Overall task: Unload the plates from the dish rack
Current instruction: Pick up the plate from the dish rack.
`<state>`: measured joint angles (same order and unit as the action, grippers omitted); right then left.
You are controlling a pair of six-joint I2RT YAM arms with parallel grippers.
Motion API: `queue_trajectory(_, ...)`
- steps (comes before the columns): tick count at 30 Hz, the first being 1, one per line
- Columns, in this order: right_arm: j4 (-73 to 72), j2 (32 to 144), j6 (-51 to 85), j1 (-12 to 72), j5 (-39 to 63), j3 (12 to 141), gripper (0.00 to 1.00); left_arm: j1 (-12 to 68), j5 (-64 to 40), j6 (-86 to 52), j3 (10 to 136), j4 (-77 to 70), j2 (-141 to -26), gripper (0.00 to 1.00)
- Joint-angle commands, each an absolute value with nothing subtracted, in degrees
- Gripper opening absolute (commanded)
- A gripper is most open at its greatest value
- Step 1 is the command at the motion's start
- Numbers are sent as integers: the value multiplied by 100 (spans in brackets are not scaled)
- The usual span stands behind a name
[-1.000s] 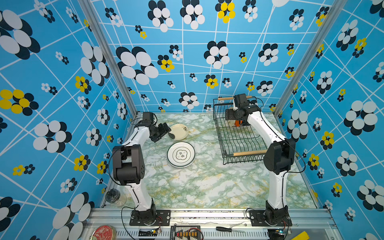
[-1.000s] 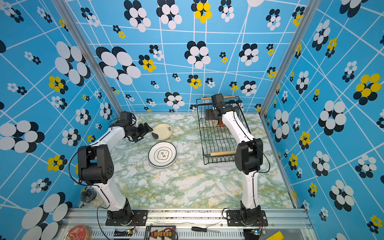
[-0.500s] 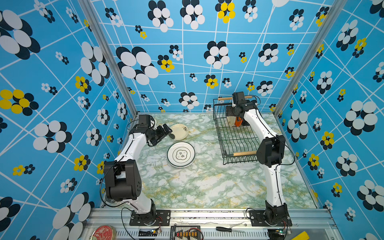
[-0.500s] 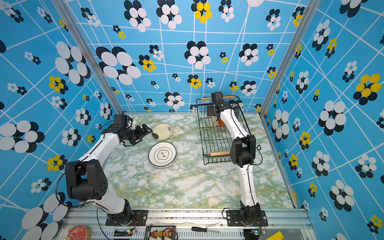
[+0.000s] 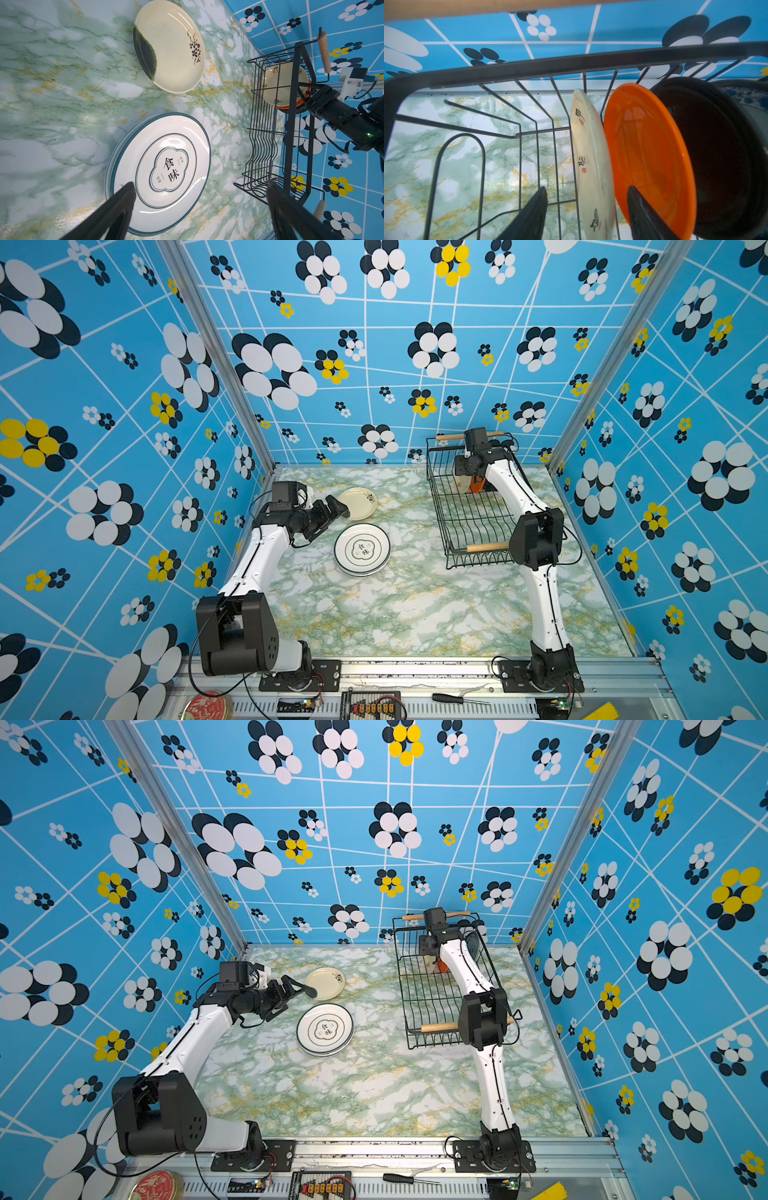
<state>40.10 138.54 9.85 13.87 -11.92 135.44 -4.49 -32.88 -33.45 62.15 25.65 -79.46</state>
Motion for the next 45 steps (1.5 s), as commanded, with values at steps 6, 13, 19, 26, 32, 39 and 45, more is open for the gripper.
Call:
queue_trajectory(6,4083,14083,1090,1345,-1141,13767,54,-444,-2944,-3561,6148,2771,-7562,99)
queue_trajectory(13,4091,14194,1127,1345,-1256,13799,46,-424,-3220,-3625,6250,2934,-7842,99)
queue_trajectory(19,4087,14238,1103,1345,-1381,13787,41,-383,-2874,-3410,6224,2926,-7727,99)
queue_trajectory(26,4047,14273,1081,1345,-1424,13790,35,-379,-2760,-3304,6195,2897,-7566,99)
queue_trajectory(32,4025,14278,995,1345,-1447,13787,30,-373,-2610,-3302,6205,2917,-7604,99)
queue_trajectory(39,4008,14280,871,1345,-1523,13746,23,-378,-2524,-3382,6175,2767,-7773,99)
queue_trajectory(45,4020,14274,845,1345,-1553,13727,17,-325,-2463,-3084,6414,2971,-8118,99)
